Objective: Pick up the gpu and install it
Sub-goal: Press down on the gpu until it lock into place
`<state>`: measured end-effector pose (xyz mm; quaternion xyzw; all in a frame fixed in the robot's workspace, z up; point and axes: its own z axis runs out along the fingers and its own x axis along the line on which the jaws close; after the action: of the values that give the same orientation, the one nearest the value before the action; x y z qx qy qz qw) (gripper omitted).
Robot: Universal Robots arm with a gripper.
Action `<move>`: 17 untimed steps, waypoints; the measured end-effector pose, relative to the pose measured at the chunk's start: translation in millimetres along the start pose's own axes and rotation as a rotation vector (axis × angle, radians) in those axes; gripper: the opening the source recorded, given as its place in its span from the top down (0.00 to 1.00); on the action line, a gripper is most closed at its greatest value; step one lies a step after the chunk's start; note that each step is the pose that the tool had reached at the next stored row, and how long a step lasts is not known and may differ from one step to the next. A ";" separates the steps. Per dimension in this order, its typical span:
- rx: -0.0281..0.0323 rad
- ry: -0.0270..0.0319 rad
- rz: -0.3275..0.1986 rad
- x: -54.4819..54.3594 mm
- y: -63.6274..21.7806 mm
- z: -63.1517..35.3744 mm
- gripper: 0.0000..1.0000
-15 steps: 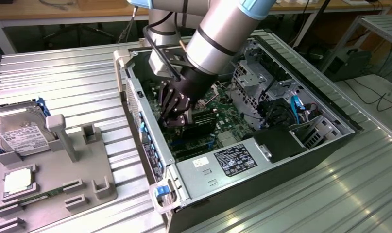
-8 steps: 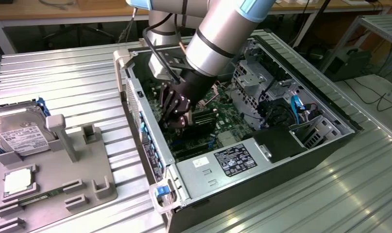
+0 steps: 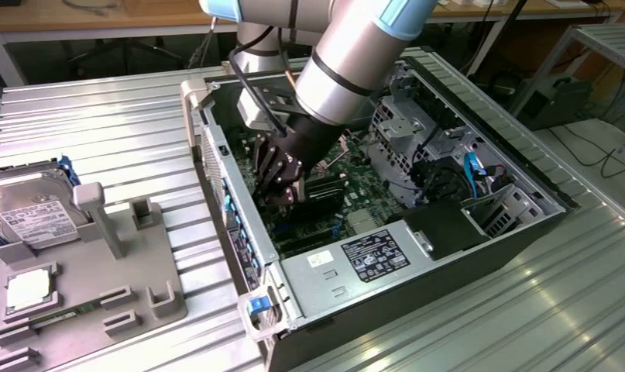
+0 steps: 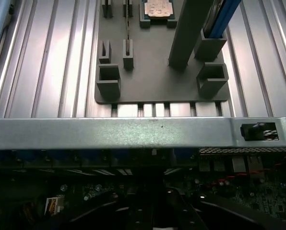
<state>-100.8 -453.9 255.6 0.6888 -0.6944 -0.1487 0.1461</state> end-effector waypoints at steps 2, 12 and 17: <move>0.0017 -0.0002 0.000 -0.1 -2.4 1.9 0.89; 0.0023 -0.0005 0.000 -0.2 -1.5 -17.4 0.89; 0.0459 -0.0006 0.000 -0.7 -1.7 -18.3 0.89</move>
<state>-91.8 -453.3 271.6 0.6920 -0.6975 -0.1330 0.1301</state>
